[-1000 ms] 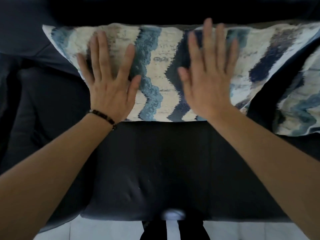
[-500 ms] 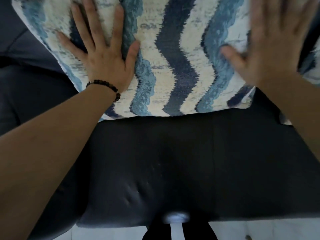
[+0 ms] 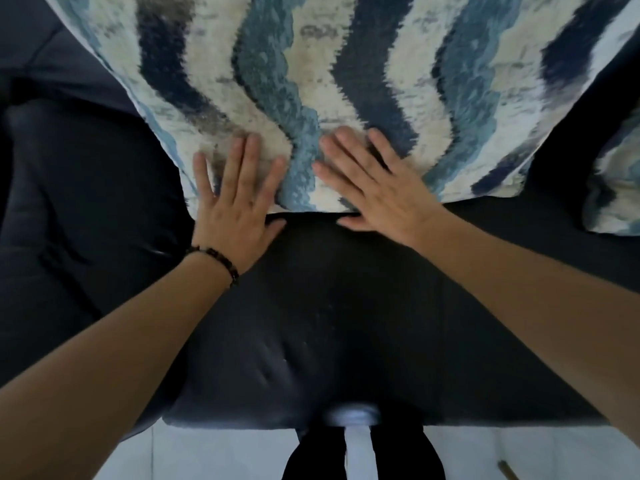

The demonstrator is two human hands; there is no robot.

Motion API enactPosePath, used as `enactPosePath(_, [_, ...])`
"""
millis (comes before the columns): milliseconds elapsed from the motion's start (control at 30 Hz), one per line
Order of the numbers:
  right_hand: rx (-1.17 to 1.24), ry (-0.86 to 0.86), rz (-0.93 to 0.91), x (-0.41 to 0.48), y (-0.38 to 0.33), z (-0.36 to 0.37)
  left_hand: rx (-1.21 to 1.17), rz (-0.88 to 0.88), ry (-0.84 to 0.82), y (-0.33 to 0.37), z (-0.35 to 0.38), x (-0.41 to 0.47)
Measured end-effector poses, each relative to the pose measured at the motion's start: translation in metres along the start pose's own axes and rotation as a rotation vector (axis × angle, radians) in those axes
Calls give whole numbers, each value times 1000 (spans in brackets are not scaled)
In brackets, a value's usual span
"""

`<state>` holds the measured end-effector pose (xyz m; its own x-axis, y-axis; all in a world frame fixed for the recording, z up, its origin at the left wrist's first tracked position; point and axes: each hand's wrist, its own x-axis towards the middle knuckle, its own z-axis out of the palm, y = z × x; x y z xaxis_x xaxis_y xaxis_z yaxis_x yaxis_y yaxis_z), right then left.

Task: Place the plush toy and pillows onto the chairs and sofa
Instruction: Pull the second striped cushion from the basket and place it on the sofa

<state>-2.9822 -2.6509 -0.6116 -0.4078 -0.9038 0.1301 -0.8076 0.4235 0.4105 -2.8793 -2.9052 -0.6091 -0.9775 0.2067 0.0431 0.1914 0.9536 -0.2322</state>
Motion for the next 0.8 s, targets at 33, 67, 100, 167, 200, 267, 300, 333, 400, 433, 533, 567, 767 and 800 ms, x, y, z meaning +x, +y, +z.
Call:
enactPosePath(33, [-65, -14, -30, -5, 9, 9, 33, 18, -5, -9, 9, 7])
enactPosePath(67, [-76, -25, -55, -11, 23, 18, 57, 38, -13, -20, 15, 15])
enactPosePath(100, [-30, -45, -62, -20, 39, 23, 58, 61, -38, -30, 18, 23])
enactPosePath(167, [70, -123, -1, -49, 71, 24, -1, 98, -107, -39, 17, 35])
enactPosePath(200, [89, -166, 54, -67, 83, 22, -17, 91, -130, -38, 16, 35])
enactPosePath(267, [129, -250, 200, -105, 94, 12, -21, 47, -123, -28, 8, 29])
enactPosePath(300, [164, -304, 302, -120, 92, 4, -54, 16, -103, -20, 3, 23])
enactPosePath(333, [197, -354, 408, -131, 86, -2, -99, -22, -80, -12, -1, 16])
enactPosePath(400, [269, -396, 629, -141, 61, -12, -231, -201, -30, 7, -11, 0])
enactPosePath(433, [355, -360, 748, -137, 45, -17, -357, -380, 10, 18, -16, -6])
enactPosePath(533, [908, 36, 1294, -86, 11, -29, -1067, -1218, 207, 38, -38, 12])
enactPosePath(567, [1087, 173, 1512, -63, 13, -30, -1277, -1462, 299, 36, -42, 29])
enactPosePath(767, [1286, 200, 1713, -18, 59, 4, -1511, -1321, 159, -10, -8, 63])
enactPosePath(800, [1289, 167, 1671, -25, 60, 5, -1534, -1301, 110, -14, -5, 59])
